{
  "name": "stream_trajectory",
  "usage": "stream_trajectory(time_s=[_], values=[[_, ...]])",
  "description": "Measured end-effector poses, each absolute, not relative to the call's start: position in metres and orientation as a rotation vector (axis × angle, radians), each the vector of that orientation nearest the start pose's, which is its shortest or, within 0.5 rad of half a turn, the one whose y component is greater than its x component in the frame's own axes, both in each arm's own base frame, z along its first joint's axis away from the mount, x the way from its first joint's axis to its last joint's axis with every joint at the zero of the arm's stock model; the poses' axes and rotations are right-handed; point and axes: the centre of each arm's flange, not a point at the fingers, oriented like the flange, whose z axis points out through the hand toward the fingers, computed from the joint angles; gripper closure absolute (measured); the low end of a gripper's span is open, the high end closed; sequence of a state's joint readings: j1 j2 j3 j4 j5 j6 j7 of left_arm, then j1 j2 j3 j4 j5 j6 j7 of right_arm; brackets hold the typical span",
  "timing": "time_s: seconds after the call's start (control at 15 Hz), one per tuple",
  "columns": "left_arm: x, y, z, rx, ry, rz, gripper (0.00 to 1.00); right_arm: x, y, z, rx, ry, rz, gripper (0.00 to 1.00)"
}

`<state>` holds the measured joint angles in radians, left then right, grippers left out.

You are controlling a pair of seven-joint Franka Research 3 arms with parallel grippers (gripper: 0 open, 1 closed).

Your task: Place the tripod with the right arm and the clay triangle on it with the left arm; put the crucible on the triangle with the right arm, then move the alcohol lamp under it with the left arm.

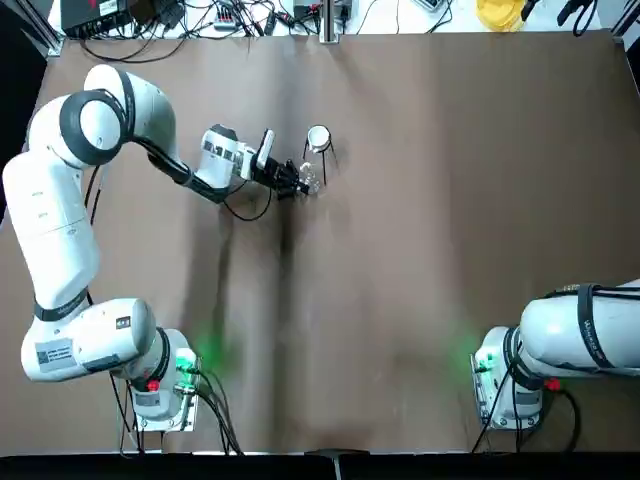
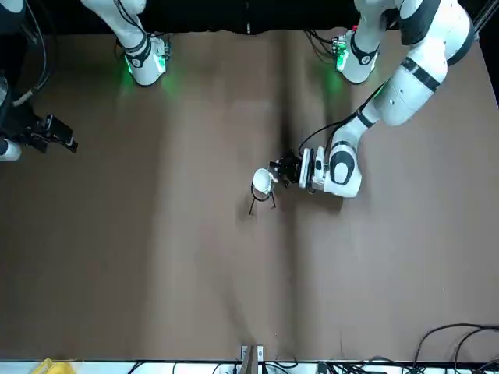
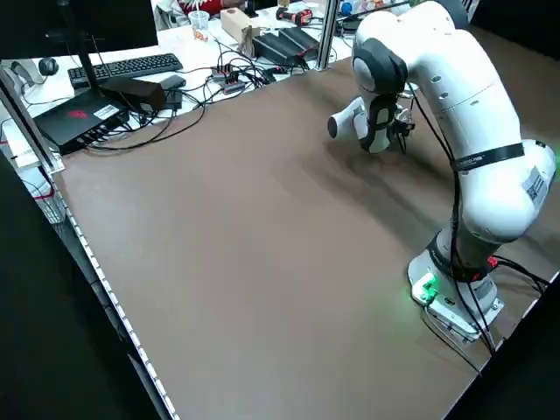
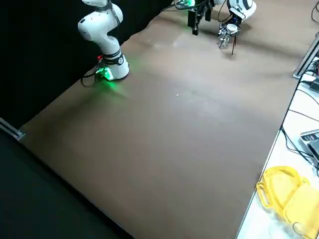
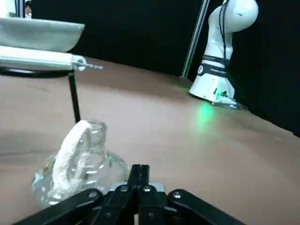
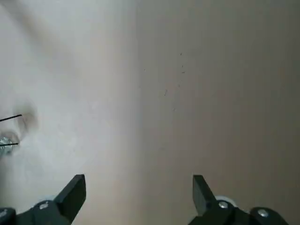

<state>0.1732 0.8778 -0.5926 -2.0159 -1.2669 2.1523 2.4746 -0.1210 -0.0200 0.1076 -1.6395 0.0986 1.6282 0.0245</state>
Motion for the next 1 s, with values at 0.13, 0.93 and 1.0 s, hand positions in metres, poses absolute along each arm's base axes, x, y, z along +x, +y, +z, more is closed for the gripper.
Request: stream_trajectory(time_s=[0.13, 0.93, 1.0], values=[[0.471, -0.280, 0.082, 1.272, -1.330, 0.766, 0.97, 0.553, 0.003, 0.608, -3.044, 0.066, -0.012, 0.00], [0.489, -0.285, 0.089, 1.311, -1.317, 0.815, 0.96, 0.553, 0.003, 0.608, -3.044, 0.066, -0.012, 0.00], [0.490, -0.287, 0.090, 1.311, -1.316, 0.819, 0.96, 0.553, 0.003, 0.608, -3.044, 0.066, -0.012, 0.00]])
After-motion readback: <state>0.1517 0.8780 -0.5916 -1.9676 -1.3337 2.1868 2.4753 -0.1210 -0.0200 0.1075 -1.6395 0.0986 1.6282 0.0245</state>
